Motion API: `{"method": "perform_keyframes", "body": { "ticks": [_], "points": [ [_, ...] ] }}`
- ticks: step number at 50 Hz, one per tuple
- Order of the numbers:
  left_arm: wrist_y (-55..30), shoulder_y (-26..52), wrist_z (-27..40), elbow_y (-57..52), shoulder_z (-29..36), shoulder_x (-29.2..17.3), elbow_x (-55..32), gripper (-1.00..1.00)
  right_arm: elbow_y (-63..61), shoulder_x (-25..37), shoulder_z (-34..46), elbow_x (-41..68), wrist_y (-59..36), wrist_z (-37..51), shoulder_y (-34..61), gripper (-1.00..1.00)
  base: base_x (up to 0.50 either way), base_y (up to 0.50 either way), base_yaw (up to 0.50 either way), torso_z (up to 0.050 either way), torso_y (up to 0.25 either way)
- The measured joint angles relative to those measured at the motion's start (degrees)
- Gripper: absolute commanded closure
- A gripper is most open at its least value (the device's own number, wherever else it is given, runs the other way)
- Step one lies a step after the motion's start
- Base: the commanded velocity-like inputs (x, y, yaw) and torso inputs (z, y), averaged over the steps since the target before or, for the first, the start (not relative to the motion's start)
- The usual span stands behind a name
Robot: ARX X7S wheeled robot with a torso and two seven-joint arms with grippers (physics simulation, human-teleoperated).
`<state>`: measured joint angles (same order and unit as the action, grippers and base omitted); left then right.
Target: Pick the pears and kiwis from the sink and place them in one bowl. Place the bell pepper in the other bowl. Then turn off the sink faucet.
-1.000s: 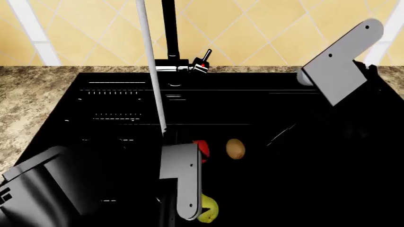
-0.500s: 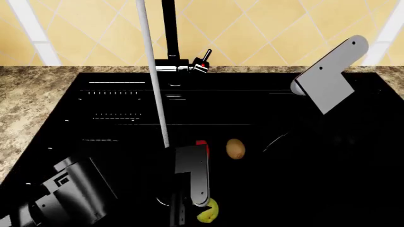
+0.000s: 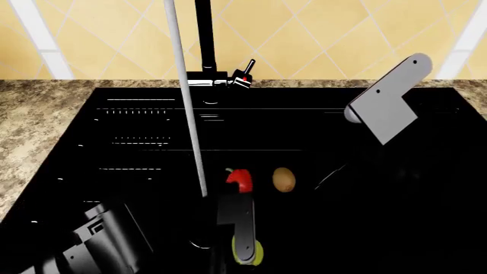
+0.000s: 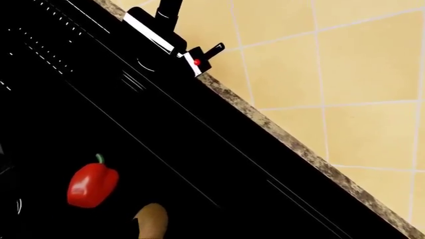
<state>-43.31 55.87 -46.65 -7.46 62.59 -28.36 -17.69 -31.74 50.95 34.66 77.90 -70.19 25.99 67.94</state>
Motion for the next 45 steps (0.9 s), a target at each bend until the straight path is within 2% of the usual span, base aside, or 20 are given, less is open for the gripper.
{"method": "perform_keyframes", "body": {
  "ticks": [15, 29, 30, 45],
  "points": [
    [0.8, -1.5, 0.5, 2.0, 1.4, -0.1, 0.9, -1.0, -0.1, 0.0, 0.6, -0.3, 0.2, -0.3, -0.1, -1.0, 0.0, 0.0, 0.0, 0.0, 0.0],
    [3.8, -3.3, 1.7, 8.8, 3.4, 1.5, 1.7, -1.0, -0.2, 0.2, 1.4, -1.4, 1.2, -1.0, -1.3, -1.0, 0.0, 0.0, 0.0, 0.0, 0.0],
    [4.0, -3.2, 1.7, 9.3, 3.4, 1.6, 1.2, 1.0, -0.1, 0.2, 1.5, -1.5, 1.3, -1.1, -1.4, -1.0, 0.0, 0.0, 0.0, 0.0, 0.0],
    [10.3, -3.3, 2.4, 15.3, 2.8, 3.5, 0.7, 1.0, 0.4, 0.6, 2.4, -4.3, 3.2, -3.3, -3.0, -1.0, 0.0, 0.0, 0.0, 0.0, -0.005]
  ]
}}
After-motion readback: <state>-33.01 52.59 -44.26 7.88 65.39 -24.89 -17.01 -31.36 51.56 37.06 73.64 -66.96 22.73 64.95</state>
